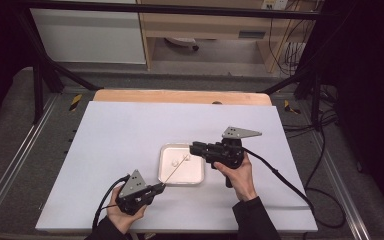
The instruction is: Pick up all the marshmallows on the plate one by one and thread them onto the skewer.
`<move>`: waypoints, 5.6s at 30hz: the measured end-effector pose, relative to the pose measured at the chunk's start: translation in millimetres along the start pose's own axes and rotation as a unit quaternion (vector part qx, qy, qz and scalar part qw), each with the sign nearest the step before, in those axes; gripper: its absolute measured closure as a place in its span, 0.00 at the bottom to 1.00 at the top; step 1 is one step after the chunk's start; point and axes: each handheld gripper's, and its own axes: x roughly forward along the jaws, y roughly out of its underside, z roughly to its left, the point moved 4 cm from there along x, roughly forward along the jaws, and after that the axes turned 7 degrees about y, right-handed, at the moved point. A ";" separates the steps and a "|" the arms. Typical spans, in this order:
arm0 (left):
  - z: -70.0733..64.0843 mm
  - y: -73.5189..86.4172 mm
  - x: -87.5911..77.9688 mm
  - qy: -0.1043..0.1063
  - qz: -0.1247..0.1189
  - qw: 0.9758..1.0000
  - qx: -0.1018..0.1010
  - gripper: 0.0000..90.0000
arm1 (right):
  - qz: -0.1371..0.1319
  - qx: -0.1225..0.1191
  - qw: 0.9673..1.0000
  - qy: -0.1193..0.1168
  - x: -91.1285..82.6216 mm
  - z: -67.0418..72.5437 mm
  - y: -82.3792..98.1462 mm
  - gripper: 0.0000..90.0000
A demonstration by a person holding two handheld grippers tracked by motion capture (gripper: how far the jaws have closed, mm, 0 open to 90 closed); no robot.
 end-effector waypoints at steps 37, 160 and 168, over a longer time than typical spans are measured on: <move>-2.6 1.0 1.7 -0.008 -0.022 1.000 -0.011 0.99 | 0.005 0.027 0.999 -0.038 15.5 11.8 14.2 0.86; 13.1 2.2 -5.9 -0.036 -0.023 0.999 -0.030 0.99 | 0.088 -0.067 0.991 0.080 23.3 -5.9 54.6 0.09; 21.6 6.8 -14.6 -0.041 -0.026 0.998 -0.043 0.98 | 0.097 -0.070 0.986 0.115 35.1 -22.9 50.4 0.06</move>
